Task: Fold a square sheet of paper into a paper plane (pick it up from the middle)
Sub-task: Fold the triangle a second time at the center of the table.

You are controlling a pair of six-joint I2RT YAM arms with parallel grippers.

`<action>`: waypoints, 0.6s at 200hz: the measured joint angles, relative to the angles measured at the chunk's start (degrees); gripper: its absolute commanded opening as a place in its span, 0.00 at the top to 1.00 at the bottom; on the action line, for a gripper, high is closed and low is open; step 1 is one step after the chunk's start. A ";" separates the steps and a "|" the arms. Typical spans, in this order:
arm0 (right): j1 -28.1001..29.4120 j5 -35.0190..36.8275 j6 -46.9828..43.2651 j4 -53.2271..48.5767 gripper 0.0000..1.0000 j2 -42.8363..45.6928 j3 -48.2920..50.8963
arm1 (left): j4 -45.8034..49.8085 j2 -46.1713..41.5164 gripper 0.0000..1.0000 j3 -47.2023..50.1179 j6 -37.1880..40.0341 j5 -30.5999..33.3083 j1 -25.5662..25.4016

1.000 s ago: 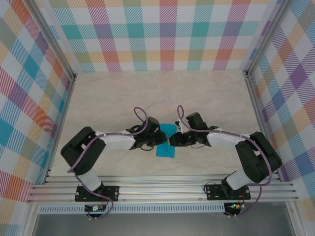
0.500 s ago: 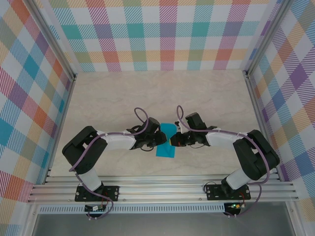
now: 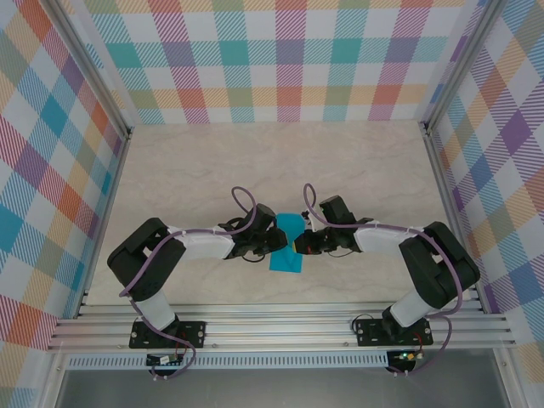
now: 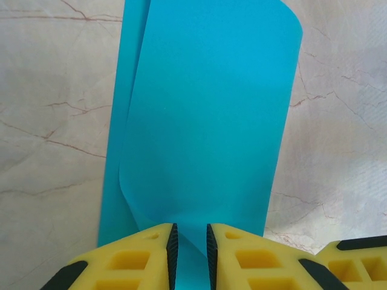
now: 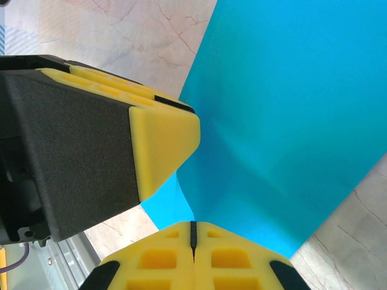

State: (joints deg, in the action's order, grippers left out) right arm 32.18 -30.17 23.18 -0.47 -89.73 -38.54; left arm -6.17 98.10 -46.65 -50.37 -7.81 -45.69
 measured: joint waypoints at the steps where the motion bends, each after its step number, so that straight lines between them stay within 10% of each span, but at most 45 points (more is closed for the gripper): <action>1: 0.00 0.02 -0.02 0.00 1.00 -0.02 0.00 | 0.00 0.00 0.77 0.00 0.00 0.00 0.00; 120: 0.00 1.70 -1.64 -3.43 0.98 0.87 -0.48 | 0.61 -0.04 0.72 -0.68 0.04 0.24 0.00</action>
State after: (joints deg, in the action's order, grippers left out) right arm 32.18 -28.47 21.54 -3.90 -88.86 -39.03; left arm -5.56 98.06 -47.33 -50.33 -7.57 -45.69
